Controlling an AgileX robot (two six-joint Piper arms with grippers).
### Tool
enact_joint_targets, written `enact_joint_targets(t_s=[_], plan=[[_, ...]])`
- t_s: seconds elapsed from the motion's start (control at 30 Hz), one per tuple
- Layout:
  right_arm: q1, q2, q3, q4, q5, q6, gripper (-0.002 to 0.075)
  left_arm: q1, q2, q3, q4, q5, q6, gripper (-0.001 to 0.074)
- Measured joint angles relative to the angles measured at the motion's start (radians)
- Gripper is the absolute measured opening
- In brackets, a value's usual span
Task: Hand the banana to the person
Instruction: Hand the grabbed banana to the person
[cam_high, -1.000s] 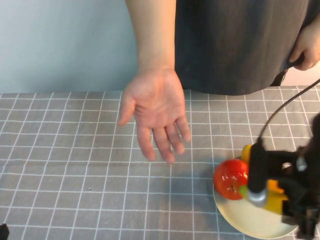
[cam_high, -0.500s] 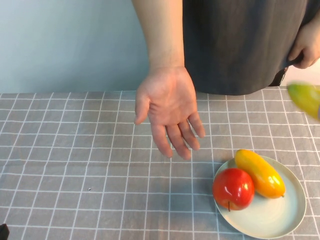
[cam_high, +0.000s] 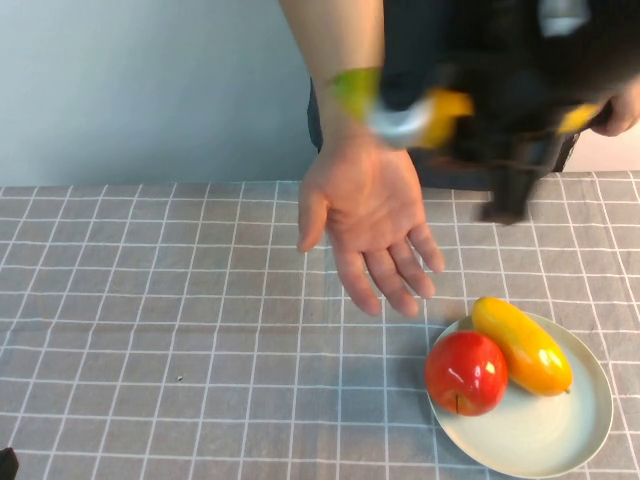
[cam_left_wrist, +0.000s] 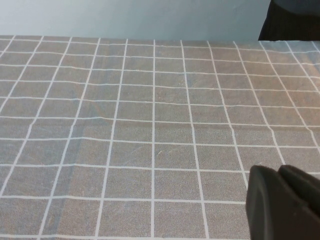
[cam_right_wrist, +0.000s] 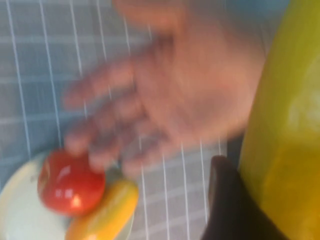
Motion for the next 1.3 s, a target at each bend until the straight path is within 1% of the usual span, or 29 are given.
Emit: enact_joint_targets(t_s=[0.1, 0.17, 0.43, 0.63, 0.7, 0.8, 0.83, 0.93, 1.07, 1.17, 1.27, 1.3], plan=[[0.046, 0.095, -0.085, 0.004, 0.000, -0.023, 0.0277, 0.000, 0.000, 0.000, 0.000, 0.000, 0.000, 0.0004], [0.060, 0.148, -0.109, 0.008, -0.002, -0.030, 0.0277, 0.000, 0.000, 0.000, 0.000, 0.000, 0.000, 0.0004], [0.063, 0.236, -0.116, 0.008, -0.002, -0.034, 0.0277, 0.000, 0.000, 0.000, 0.000, 0.000, -0.007, 0.0004], [0.063, 0.256, -0.120, 0.016, -0.005, 0.015, 0.0281, 0.000, 0.000, 0.000, 0.000, 0.000, 0.000, 0.0004], [0.064, 0.258, -0.120, 0.016, -0.007, 0.034, 0.0323, 0.000, 0.000, 0.000, 0.000, 0.000, 0.000, 0.0004], [0.075, 0.261, -0.120, 0.007, -0.009, 0.051, 0.0450, 0.000, 0.000, 0.000, 0.000, 0.000, 0.000, 0.0004], [0.080, 0.258, -0.120, 0.000, -0.009, 0.056, 0.0475, 0.000, 0.000, 0.000, 0.000, 0.000, -0.007, 0.0004], [0.106, 0.237, -0.120, -0.032, -0.007, 0.080, 0.0496, 0.000, 0.000, 0.000, 0.000, 0.000, 0.000, 0.0004], [0.150, 0.175, -0.120, -0.090, -0.007, 0.186, 0.0474, 0.000, 0.000, 0.000, 0.000, 0.000, 0.000, 0.0004], [0.178, 0.102, -0.107, -0.109, -0.007, 0.296, 0.0423, 0.000, 0.000, 0.000, 0.000, 0.000, -0.007, 0.0004], [0.183, 0.020, -0.063, -0.109, -0.007, 0.410, 0.0310, 0.000, 0.000, 0.000, 0.000, 0.000, -0.007, 0.0004], [0.183, -0.012, -0.040, -0.113, -0.007, 0.444, 0.0255, 0.000, 0.000, 0.000, 0.000, 0.000, 0.000, 0.0004]])
